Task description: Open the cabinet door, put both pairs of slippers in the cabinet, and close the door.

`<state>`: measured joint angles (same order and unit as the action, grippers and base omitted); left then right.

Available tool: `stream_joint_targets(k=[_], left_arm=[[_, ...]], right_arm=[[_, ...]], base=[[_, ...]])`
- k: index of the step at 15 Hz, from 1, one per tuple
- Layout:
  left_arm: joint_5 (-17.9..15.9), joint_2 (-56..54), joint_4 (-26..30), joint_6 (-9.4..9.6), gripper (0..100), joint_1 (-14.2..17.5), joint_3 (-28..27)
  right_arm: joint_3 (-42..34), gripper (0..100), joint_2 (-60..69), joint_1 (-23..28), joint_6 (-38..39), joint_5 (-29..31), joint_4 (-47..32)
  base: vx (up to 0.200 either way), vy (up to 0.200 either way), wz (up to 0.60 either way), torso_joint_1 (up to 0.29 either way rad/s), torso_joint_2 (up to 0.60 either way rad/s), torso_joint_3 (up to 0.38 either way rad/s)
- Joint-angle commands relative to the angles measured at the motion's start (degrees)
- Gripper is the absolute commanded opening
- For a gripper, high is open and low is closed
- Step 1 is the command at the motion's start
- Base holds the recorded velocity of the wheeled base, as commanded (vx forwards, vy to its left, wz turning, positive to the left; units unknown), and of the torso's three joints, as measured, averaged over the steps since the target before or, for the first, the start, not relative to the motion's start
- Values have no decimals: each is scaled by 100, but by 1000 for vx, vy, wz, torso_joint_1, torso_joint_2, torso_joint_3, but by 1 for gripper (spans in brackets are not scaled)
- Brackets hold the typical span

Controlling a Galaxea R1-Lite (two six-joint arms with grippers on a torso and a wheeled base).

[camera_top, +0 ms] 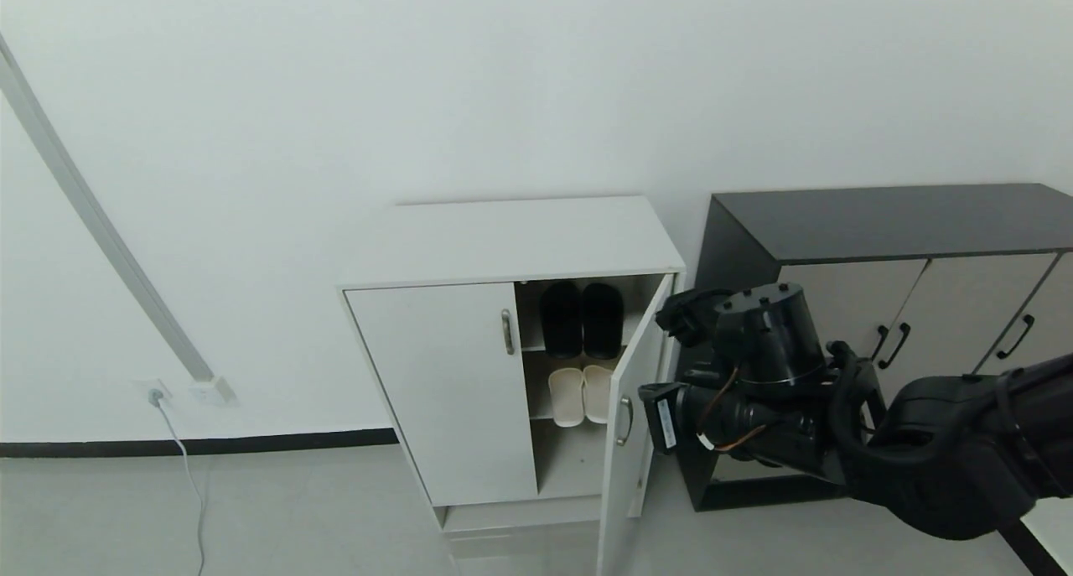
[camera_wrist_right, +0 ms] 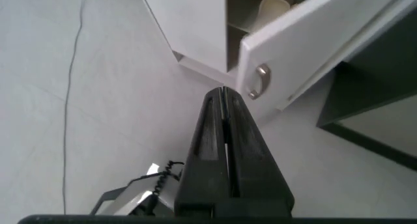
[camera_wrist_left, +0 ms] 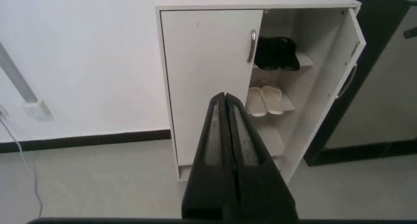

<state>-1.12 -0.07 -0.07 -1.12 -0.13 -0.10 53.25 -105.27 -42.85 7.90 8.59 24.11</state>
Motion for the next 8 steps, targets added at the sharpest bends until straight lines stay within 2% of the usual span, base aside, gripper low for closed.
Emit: stream_joint_targets(k=[1, 7, 8], left_arm=[[-11, 7, -1, -2, 0, -4, 1], [-20, 7, 7, -2, 0, -4, 1], [-11, 7, -1, -2, 0, -4, 1]], right_arm=[[-333, 0, 322, 22, -17, 11, -3], [-869, 0, 349, 31, -43, 2, 6], [-922, 0, 279, 14, -52, 2, 6]], base=[[200, 0, 0, 12, 2, -2], [200, 0, 0, 5, 2, 3], [0, 0, 0, 0, 0, 0]])
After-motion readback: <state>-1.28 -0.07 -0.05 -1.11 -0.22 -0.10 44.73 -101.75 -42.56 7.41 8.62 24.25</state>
